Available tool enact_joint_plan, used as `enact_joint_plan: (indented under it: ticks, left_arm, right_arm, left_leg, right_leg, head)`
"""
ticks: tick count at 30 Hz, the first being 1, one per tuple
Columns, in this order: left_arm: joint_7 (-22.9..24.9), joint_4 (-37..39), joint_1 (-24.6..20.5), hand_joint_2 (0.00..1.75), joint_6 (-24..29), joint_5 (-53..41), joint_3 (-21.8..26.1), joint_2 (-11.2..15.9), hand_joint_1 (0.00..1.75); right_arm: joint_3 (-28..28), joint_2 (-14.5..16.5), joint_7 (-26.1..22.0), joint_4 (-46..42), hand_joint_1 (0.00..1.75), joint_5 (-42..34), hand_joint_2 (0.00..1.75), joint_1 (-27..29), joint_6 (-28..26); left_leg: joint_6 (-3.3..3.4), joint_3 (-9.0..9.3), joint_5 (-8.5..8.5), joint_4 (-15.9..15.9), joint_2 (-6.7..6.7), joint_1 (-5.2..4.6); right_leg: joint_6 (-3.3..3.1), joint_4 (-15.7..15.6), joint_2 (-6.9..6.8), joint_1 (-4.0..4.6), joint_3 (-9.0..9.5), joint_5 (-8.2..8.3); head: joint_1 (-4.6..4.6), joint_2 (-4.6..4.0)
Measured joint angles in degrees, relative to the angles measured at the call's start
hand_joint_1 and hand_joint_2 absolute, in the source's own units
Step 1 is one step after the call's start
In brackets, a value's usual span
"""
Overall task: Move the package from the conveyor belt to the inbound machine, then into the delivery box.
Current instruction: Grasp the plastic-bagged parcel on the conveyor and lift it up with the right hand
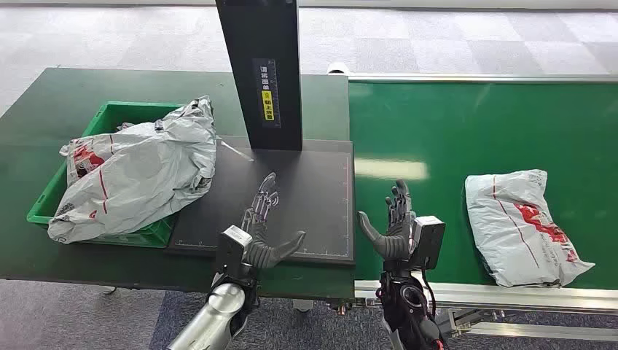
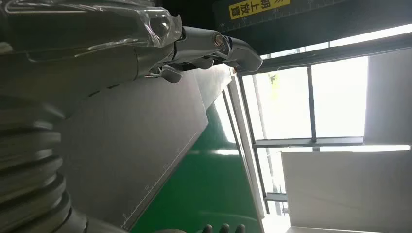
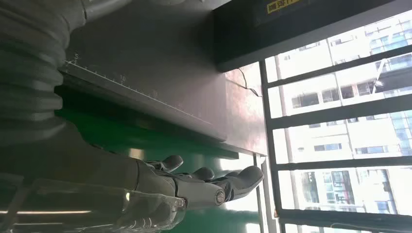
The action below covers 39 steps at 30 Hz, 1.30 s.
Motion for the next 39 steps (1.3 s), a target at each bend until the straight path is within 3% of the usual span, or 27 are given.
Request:
enact_joint_plan:
  ticks: [10, 16, 20, 23, 29, 32, 39]
  left_arm:
    - [0.0, 0.0, 0.0, 1.75, 0.1, 0.4, 0.0, 0.0, 0.0]
    - [0.0, -0.2, 0.0, 1.75, 0.1, 0.5, 0.0, 0.1, 0.0]
    - [0.0, -1.3, 0.4, 1.75, -0.3, 0.6, 0.3, 0.7, 0.0]
    - [0.0, -2.4, 1.2, 1.75, -0.8, 0.4, 1.0, 1.1, 0.0]
    - [0.0, -5.3, 3.8, 1.75, -1.3, -0.3, 3.1, 2.1, 0.0]
    - [0.0, -6.3, 4.9, 1.75, -1.5, -0.7, 3.9, 2.5, 0.0]
    - [0.0, -7.3, 5.5, 1.75, -1.8, -0.2, 5.2, 3.0, 0.0]
  right_arm:
    - [-0.1, 0.0, -3.0, -1.2, 0.0, 1.8, 1.75, 0.0, 1.0]
    - [-0.8, -1.3, -4.0, -2.1, 0.0, 8.6, 1.75, -0.4, -6.9]
    - [-3.3, -5.7, -1.7, -3.1, 0.0, 17.6, 1.75, -1.7, -14.6]
    - [-6.8, -10.4, 2.6, -3.2, 0.0, 25.8, 1.75, -2.8, -18.1]
    - [-15.0, -18.7, 17.2, -2.5, 0.0, 51.5, 1.75, -4.8, -21.2]
    - [-17.8, -21.9, 23.4, 0.4, 0.0, 58.8, 1.75, -6.4, -17.9]
    - [-21.1, -28.1, 32.0, 11.9, 0.0, 67.0, 1.75, -9.1, -5.4]
  left_leg:
    - [0.0, 0.01, 0.0, 0.0, 0.0, 0.0]
    - [0.0, 0.0, 0.0, 0.0, 0.0, 0.0]
    - [0.01, 0.0, 0.0, 0.0, -0.02, -0.02]
    - [0.02, 0.0, 0.0, 0.0, -0.05, -0.06]
    - [0.04, -0.02, -0.03, 0.0, -0.07, -0.12]
    - [0.04, -0.03, -0.03, 0.0, -0.09, -0.11]
    - [0.05, -0.06, -0.02, 0.0, -0.23, -0.11]
  right_leg:
    - [0.0, 0.0, 0.0, 0.0, 0.0, 0.0]
    - [0.0, 0.0, 0.0, -0.01, 0.0, 0.0]
    - [0.02, 0.0, -0.02, -0.05, 0.03, 0.01]
    - [0.03, 0.0, -0.02, -0.12, 0.04, 0.02]
    - [0.03, 0.0, -0.01, -0.13, 0.01, 0.02]
    - [0.03, 0.0, -0.03, -0.12, 0.01, 0.01]
    - [0.04, 0.0, -0.16, -0.13, 0.03, 0.01]
  head:
    - [-0.02, 0.0]
    - [-0.01, 0.0]
    - [-0.02, 0.0]
    - [0.0, 0.0]
    - [-0.03, 0.0]
    - [-0.02, 0.0]
    - [-0.02, 0.0]
